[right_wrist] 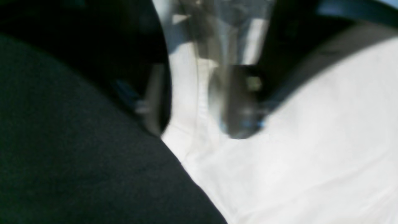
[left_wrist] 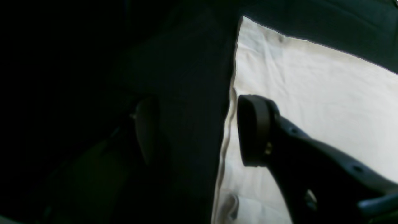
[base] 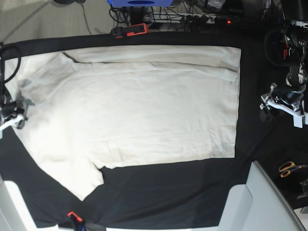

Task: Fold the T-shirt properly
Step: 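Release the shirt and move the right gripper to the sleeve side, then grasp the sleeve edge with the right gripper and drag it inward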

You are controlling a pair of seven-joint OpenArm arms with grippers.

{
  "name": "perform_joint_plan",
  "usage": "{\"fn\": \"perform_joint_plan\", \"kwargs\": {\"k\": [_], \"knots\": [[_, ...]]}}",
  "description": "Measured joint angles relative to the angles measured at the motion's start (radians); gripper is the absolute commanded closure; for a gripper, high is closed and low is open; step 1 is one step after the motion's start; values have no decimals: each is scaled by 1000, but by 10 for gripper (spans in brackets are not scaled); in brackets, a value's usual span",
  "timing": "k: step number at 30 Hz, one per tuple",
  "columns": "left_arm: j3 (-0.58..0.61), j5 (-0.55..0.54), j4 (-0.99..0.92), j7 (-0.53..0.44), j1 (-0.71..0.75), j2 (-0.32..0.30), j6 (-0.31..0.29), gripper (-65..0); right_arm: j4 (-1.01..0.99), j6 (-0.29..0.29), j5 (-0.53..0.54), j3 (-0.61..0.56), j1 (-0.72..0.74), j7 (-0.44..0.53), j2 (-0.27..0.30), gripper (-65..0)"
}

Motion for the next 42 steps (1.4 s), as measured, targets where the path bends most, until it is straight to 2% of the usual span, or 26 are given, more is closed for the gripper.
{"fn": "perform_joint_plan", "kwargs": {"k": [2,6,10,15,20,26,29,32,37,42], "knots": [[0,1,0,2,10,0,1,-380,0,-5,0,0,-2,-3,0,-65],[0,0,0,-1,12,0,0,-380,8,-60,0,0,-2,-5,-6,-2],[0,0,0,2,26,0,0,-380,16,-60,-1,0,-4,-7,-6,0],[0,1,3,0,24,2,0,-380,149,-85,-3,1,-79,-16,2,0],[0,0,3,-1,26,3,0,-380,274,-86,0,5,-165,-15,5,0],[0,1,3,0,23,3,0,-380,415,-79,-3,154,-278,-26,2,0],[6,0,3,0,23,3,0,-380,487,-83,-6,187,-316,-40,5,0],[8,1,2,0,24,2,1,-380,546,-76,-5,213,-327,-105,11,0],[9,0,2,0,23,3,0,-380,693,-80,-5,293,-414,-161,19,0],[10,0,2,-1,20,3,0,-380,804,-78,-5,386,-463,-287,7,0]]}}
